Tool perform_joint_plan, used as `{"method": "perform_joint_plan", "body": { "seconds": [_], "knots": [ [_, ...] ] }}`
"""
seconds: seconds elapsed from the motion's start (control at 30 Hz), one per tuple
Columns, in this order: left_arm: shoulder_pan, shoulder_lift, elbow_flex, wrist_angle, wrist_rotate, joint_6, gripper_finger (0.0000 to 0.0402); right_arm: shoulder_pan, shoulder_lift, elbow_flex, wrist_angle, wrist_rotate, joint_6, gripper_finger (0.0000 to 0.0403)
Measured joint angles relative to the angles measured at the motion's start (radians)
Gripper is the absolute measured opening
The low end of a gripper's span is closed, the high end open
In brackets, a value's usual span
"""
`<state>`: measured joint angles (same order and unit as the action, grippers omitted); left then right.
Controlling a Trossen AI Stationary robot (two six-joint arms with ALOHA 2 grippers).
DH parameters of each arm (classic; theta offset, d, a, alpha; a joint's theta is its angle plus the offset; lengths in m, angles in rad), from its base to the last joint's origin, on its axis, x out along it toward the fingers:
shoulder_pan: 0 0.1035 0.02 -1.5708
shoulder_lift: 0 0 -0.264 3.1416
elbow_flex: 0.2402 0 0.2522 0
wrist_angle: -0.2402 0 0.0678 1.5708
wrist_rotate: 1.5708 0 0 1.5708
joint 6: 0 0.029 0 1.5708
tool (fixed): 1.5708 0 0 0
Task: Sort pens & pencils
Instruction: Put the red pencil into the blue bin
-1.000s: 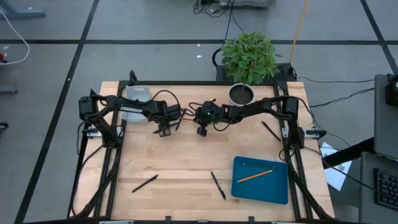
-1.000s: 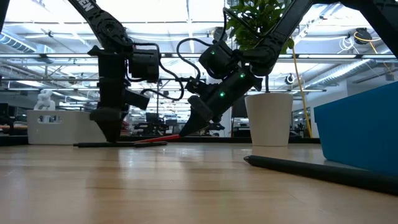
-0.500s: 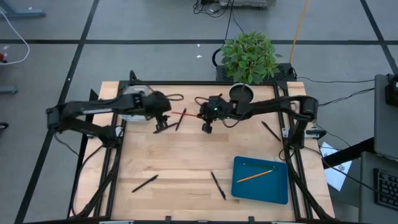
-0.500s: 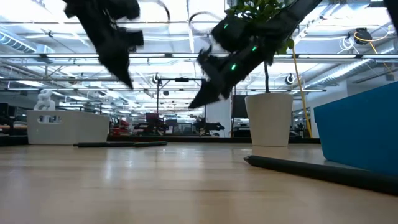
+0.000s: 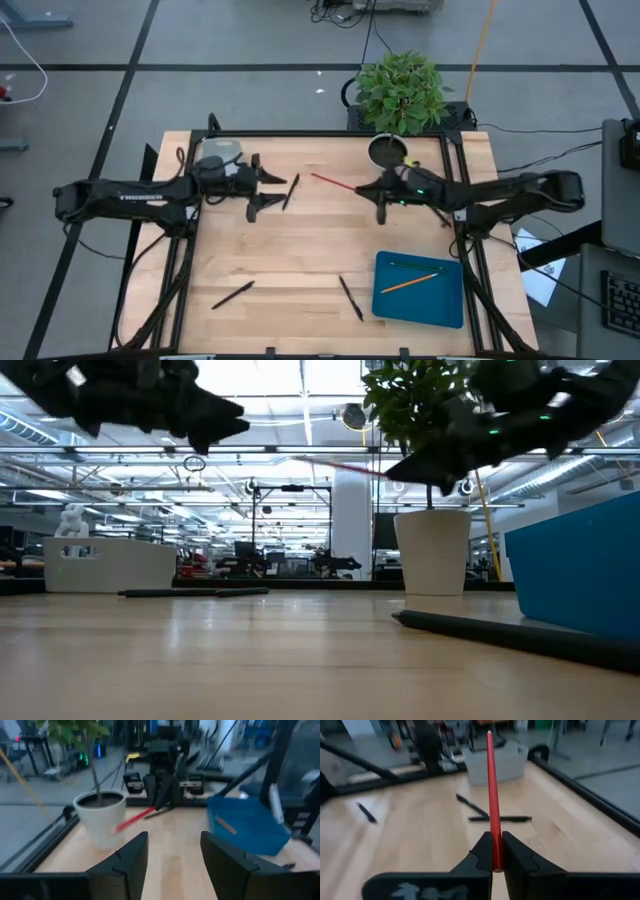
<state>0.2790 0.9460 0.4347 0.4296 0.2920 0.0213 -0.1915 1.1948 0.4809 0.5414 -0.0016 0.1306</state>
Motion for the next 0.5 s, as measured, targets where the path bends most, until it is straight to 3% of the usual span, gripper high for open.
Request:
{"method": "perform_joint_plan", "body": {
  "seconds": [0.2,0.5],
  "knots": [
    [-0.010,-0.007,-0.149,0.207,0.001,-0.115,0.0186,0.046,-0.162,-0.135,0.084,-0.004,0.017,0.0008],
    [-0.009,-0.012,-0.161,0.220,-0.012,-0.130,0.0186,0.080,-0.218,-0.147,0.060,-0.007,0.016,0.0008]
  ]
}}
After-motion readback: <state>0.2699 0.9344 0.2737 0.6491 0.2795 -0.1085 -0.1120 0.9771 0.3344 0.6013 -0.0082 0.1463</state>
